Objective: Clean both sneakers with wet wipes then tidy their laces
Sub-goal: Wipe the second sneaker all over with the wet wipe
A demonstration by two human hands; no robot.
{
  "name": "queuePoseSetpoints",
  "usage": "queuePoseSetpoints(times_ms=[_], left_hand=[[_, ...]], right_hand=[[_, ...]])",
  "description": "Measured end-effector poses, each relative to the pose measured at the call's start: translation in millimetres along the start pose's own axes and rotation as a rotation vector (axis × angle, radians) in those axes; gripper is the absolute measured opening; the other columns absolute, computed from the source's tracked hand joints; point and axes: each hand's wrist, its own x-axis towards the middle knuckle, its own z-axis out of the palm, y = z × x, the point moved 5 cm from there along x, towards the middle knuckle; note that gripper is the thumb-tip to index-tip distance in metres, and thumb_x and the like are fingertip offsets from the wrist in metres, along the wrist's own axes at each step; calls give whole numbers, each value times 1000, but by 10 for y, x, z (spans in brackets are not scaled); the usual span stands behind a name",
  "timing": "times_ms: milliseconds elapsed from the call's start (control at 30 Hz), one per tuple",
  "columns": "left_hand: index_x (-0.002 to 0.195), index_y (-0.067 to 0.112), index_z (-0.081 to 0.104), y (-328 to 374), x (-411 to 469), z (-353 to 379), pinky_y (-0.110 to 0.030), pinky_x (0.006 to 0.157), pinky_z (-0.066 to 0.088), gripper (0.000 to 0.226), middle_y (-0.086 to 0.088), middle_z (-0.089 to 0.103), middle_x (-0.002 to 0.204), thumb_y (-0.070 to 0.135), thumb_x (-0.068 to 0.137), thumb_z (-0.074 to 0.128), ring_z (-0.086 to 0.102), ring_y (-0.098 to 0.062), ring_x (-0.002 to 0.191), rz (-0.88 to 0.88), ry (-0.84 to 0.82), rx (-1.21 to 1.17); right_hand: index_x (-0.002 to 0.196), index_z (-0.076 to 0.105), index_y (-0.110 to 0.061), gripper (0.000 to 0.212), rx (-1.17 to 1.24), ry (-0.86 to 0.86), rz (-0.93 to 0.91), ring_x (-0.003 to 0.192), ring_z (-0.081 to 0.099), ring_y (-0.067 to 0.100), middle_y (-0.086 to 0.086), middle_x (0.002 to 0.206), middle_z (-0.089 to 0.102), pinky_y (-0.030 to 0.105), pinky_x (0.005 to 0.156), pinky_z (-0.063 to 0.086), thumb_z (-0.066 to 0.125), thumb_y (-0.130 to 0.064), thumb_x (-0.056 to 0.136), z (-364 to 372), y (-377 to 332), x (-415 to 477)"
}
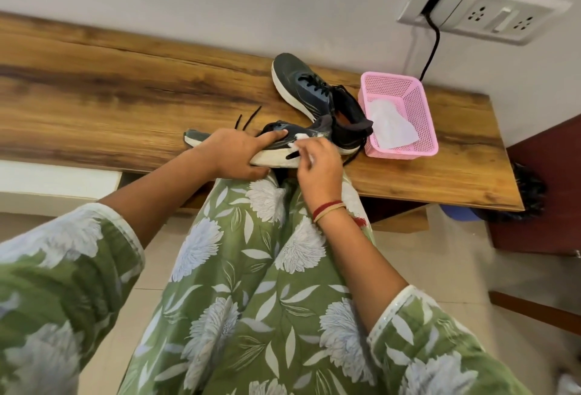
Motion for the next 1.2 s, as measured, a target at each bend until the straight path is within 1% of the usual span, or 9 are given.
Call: queuePoseSetpoints(times_ms=[100,300,400,500,600,700,867,1000,1200], left_hand=[[151,31,13,-61,22,-24,-33,78,46,81,-8,55,130,55,86,56,59,-26,105,0,-33,-162],[132,24,47,-374,-143,1,-28,83,43,67,-1,60,125,55,77,69,55,-15,101,-79,-56,-477],[142,22,35,-439,-272,57,-36,100,41,84,-8,47,142,76,78,42,49,-23,123,-81,-13,-279],[152,27,1,-399,-433,160,-46,117,12,76,-5,6,158,69,89,13,11,-21,144,-6,113,-22],[151,24,13,-443,-635,321,-50,115,11,61,-10,24,155,55,98,14,19,-27,143,-30,214,-90],[145,14,30,-560,-737,401,-51,115,14,67,-15,35,148,58,96,18,21,-34,142,-193,254,-292],[137,11,37,-607,-705,424,-54,112,26,70,-15,42,141,63,91,31,27,-35,139,-254,265,-309],[131,9,42,-683,-655,387,-52,106,33,87,-14,48,133,77,78,35,40,-34,130,-314,249,-307],[127,17,45,-691,-641,313,-48,101,36,82,-7,52,126,79,74,36,47,-27,119,-308,288,-231]], right_hand=[[92,69,-10,17,6,34,76,92,58,24,6,96,64,24,80,38,53,-5,88,-53,135,94],[97,68,-9,20,-74,-66,20,97,57,28,8,102,64,31,82,42,51,-4,89,70,140,179],[95,69,-9,19,-39,-35,36,94,57,27,7,100,64,29,79,43,52,-3,89,64,160,181],[93,70,-8,19,31,10,76,93,59,25,7,99,64,28,81,45,53,-2,88,18,176,184],[92,70,-7,17,68,51,40,91,61,22,8,97,65,27,82,46,54,-3,87,-9,110,195],[94,69,-8,17,111,14,-92,91,61,20,7,96,66,28,82,48,55,-3,87,71,-95,186],[105,68,-6,27,130,-270,-453,93,61,23,9,100,67,27,85,45,56,5,83,448,-672,169],[100,70,-6,26,-27,-485,-687,89,63,31,13,101,66,36,72,54,58,1,78,713,-905,166],[97,73,-8,25,-139,-446,-734,87,65,31,8,98,70,38,70,56,51,-12,85,508,-728,203]])
